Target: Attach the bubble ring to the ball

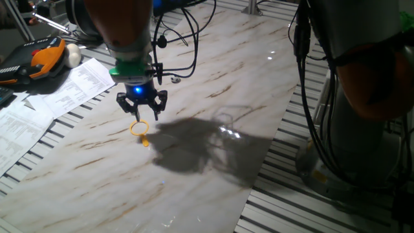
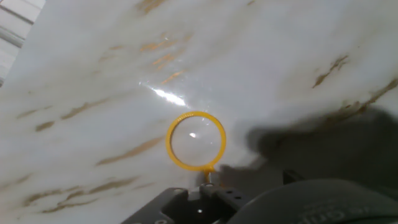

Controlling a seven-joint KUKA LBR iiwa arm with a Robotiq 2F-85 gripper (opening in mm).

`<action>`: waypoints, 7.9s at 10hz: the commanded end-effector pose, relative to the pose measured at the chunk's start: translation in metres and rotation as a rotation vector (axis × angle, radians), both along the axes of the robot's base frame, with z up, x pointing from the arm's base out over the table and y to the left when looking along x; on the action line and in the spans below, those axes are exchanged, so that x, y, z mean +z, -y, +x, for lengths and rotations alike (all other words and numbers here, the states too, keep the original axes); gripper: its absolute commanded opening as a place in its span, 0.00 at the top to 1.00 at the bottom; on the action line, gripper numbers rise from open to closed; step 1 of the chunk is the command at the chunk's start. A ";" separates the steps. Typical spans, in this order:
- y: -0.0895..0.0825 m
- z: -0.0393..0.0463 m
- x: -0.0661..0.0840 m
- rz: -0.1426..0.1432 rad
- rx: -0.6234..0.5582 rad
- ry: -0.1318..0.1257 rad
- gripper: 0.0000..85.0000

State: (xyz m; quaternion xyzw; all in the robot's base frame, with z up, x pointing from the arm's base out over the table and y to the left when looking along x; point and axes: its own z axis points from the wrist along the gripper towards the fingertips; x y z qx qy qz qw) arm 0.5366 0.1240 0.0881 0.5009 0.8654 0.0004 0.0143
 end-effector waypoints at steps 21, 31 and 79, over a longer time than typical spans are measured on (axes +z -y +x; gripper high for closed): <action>-0.029 0.0187 -0.057 0.040 0.048 0.017 0.40; -0.036 0.0144 -0.069 0.011 0.139 -0.015 0.80; 0.214 0.0386 -0.001 -0.050 0.447 -0.010 1.00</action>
